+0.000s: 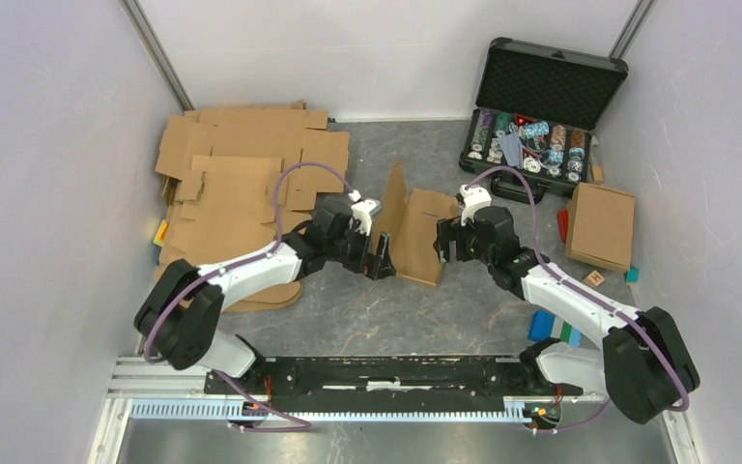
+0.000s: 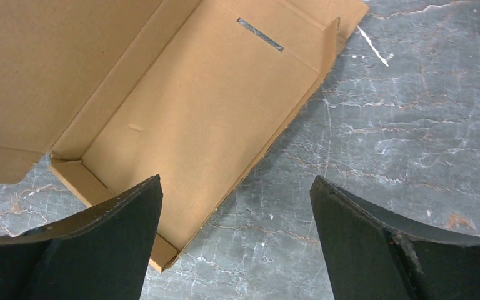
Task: Fold the paper box
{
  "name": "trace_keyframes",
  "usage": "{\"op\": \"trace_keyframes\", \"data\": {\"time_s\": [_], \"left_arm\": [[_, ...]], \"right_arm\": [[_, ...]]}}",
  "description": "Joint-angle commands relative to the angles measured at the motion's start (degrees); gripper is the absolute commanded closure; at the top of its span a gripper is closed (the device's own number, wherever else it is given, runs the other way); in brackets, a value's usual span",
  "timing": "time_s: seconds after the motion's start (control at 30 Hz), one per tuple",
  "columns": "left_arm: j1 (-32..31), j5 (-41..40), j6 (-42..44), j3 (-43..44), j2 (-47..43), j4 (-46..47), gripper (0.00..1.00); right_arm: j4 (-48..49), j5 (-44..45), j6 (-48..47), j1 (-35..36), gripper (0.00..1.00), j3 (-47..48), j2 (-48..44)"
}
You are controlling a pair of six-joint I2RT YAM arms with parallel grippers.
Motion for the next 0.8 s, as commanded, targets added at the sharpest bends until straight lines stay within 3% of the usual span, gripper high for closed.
{"op": "trace_keyframes", "data": {"time_s": [0.0, 0.23, 0.33, 0.4, 0.5, 0.77], "left_arm": [[0.08, -1.59, -0.86, -3.53, -7.90, 3.12, 0.00], [0.07, -4.16, -4.27, -4.98, -15.59, -1.68, 0.00], [0.01, -8.53, -10.44, -7.52, -18.52, -2.28, 0.03], [-0.02, -8.35, -15.76, -11.80, -22.38, 3.09, 0.10], [-0.10, -8.62, -19.74, -15.33, -26.76, 6.57, 0.27], [-0.37, -12.93, -20.61, -20.40, -34.18, 8.23, 0.37]], "right_arm": [[1.27, -2.64, -0.32, 0.05, 0.06, 3.70, 2.91], [-1.98, -2.65, -4.53, 1.08, 0.22, 11.26, 10.35], [-6.32, -1.25, -8.34, 2.69, 0.31, 16.60, 15.46], [-8.38, 1.17, -9.83, 3.40, 0.36, 18.47, 17.94], [-9.29, 1.78, -10.58, 3.86, 0.51, 18.55, 19.53], [-9.01, 0.74, -11.16, 9.91, 0.75, 12.03, 17.43]]}}
